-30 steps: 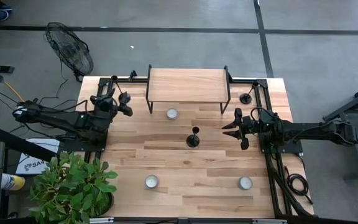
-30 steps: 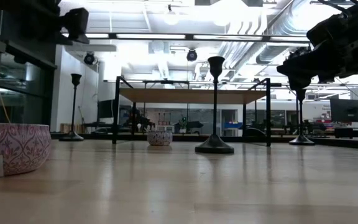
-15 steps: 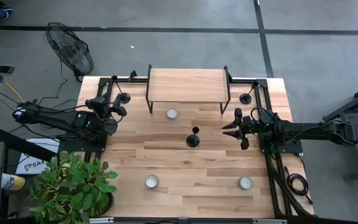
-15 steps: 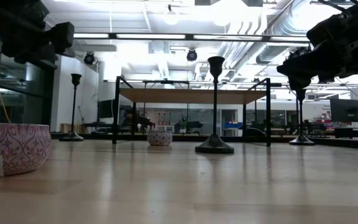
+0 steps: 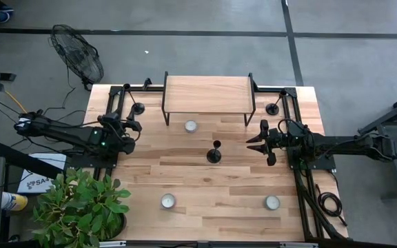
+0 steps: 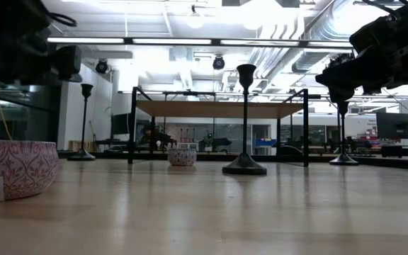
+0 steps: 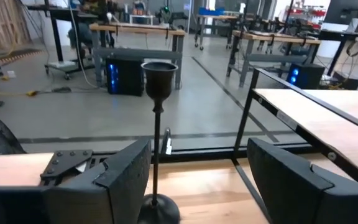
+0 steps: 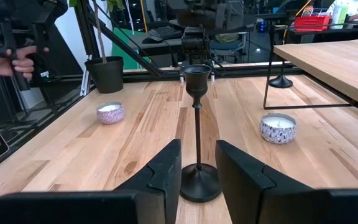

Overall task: Pick & Place candle stick holders
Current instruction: Put the top left black candle holder on the shelf

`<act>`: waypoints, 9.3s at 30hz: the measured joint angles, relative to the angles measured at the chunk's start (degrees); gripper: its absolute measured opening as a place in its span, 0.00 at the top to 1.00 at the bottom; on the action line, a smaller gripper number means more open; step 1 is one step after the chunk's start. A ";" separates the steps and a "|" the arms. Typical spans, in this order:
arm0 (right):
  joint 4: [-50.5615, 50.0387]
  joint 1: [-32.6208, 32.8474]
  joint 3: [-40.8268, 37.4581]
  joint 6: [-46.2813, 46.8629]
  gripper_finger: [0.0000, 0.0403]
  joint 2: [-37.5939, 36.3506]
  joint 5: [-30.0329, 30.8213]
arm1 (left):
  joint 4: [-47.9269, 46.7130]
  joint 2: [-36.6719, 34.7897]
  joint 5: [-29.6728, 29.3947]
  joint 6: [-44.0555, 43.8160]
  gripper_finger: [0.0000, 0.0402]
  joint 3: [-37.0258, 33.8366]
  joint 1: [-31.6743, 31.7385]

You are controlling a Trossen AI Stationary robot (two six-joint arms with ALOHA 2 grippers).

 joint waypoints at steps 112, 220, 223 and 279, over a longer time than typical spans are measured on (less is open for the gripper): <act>0.00 0.00 0.00 0.00 0.76 0.00 0.01 | 49.17 8.57 39.62 42.69 0.73 -0.61 51.34; 0.00 0.00 -0.01 0.02 0.76 0.00 0.00 | 27.89 46.98 36.82 57.15 0.73 64.62 28.12; 0.00 0.00 -0.01 0.02 0.76 -0.02 0.00 | 28.53 49.39 34.47 57.16 0.73 66.92 28.09; -0.02 0.00 -0.01 0.00 0.76 0.00 0.00 | 21.57 55.89 35.47 37.46 0.73 67.54 40.54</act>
